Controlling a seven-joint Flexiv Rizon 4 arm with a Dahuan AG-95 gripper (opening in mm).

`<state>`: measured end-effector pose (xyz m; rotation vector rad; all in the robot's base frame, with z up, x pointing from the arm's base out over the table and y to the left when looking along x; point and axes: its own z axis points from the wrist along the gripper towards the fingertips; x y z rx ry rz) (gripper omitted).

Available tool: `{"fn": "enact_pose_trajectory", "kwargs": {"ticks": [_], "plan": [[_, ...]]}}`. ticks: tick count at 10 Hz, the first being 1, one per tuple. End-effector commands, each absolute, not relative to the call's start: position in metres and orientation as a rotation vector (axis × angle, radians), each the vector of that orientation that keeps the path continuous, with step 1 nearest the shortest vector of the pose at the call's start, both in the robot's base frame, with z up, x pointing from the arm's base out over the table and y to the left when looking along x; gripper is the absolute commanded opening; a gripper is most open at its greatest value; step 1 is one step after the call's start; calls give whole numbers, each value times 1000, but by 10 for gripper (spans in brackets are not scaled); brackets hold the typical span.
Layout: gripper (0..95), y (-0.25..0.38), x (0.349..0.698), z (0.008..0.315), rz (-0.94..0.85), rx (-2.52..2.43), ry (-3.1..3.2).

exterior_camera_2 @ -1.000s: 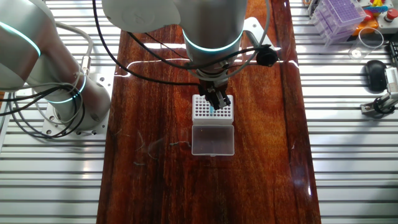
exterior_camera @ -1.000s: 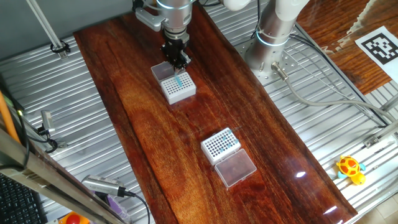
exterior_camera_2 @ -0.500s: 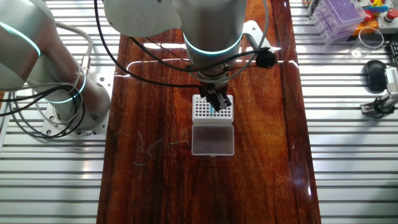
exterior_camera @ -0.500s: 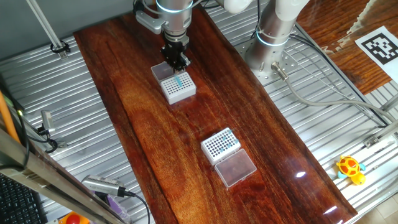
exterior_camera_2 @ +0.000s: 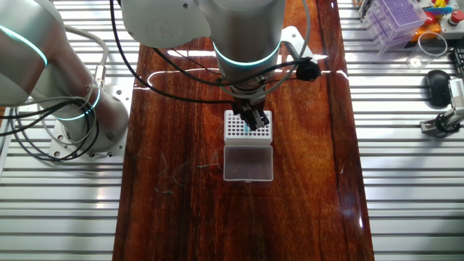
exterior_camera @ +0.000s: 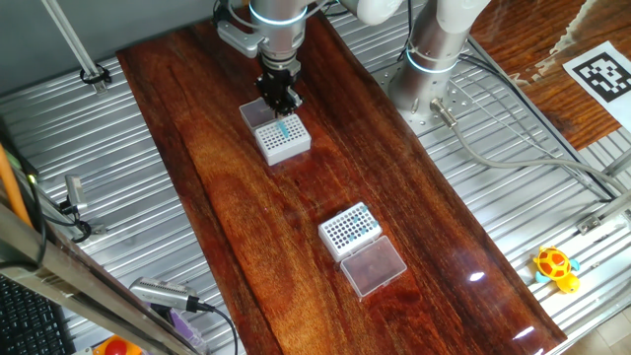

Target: Transfer all medium pipette tips from one holder to another

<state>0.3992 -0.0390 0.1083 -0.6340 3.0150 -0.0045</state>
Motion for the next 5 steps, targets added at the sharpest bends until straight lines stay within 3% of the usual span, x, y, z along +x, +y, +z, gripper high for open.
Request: {"fn": "enact_pose_trajectory", "kwargs": {"ticks": [1,5], "plan": [[0,-39,399,108,-5,-639,3014],[0,-39,398,103,-10,-644,3009]]}}
